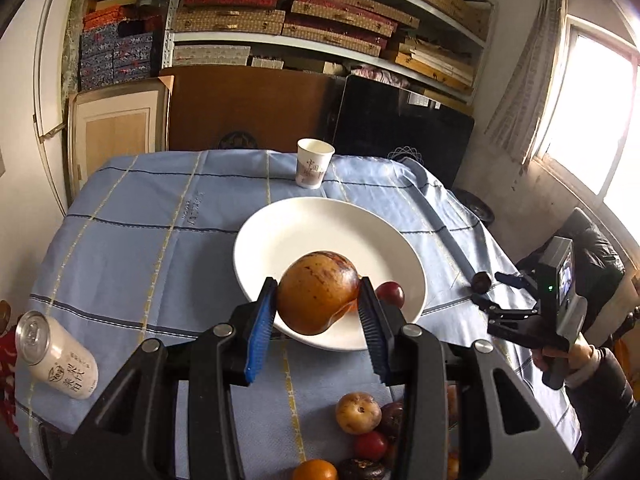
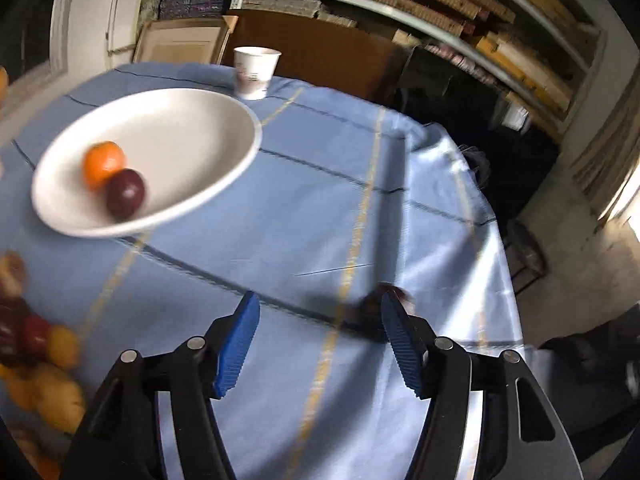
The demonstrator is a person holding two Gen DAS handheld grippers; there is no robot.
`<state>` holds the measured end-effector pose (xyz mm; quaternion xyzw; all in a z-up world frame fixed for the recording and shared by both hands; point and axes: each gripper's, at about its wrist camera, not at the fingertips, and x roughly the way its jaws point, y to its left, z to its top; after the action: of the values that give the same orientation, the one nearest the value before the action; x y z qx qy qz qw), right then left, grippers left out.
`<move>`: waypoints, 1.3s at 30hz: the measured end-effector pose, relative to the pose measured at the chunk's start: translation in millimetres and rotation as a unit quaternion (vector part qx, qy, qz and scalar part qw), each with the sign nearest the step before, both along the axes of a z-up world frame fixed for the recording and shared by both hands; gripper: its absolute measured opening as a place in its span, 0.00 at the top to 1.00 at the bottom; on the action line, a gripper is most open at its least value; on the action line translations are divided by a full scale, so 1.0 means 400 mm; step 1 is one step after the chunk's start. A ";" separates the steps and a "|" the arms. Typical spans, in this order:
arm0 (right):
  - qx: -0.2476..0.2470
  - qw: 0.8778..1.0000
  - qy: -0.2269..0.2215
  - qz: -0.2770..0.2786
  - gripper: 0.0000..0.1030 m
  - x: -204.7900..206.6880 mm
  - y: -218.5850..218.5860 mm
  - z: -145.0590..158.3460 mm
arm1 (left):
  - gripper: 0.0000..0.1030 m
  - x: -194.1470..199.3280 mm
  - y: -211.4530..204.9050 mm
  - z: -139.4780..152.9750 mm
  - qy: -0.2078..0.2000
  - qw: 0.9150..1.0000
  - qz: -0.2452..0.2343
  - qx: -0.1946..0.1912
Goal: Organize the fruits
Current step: 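Carry the speckled yellow fruit over the plate with the left gripper while the right lifts its fruit, then lower both fruits into the white plate and open both grippers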
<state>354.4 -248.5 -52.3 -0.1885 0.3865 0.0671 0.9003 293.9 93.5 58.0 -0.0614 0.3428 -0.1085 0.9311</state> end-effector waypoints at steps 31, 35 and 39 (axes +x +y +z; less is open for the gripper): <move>0.129 0.981 0.084 -0.117 0.63 0.161 -0.208 -0.087 | 0.61 -0.048 -0.016 0.044 -0.012 0.999 -0.027 -0.017; 0.117 0.987 0.062 -0.089 0.63 0.082 -0.141 -0.037 | 0.61 -0.052 -0.008 0.052 -0.017 0.999 -0.023 -0.019; 0.141 0.989 0.035 -0.008 0.63 0.003 -0.022 0.055 | 0.61 -0.039 -0.004 0.040 -0.010 1.000 -0.016 -0.018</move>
<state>355.6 -257.2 -30.2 -0.0539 0.4061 0.1206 0.9042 278.3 92.0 74.1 -0.0712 0.3328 -0.1299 0.9313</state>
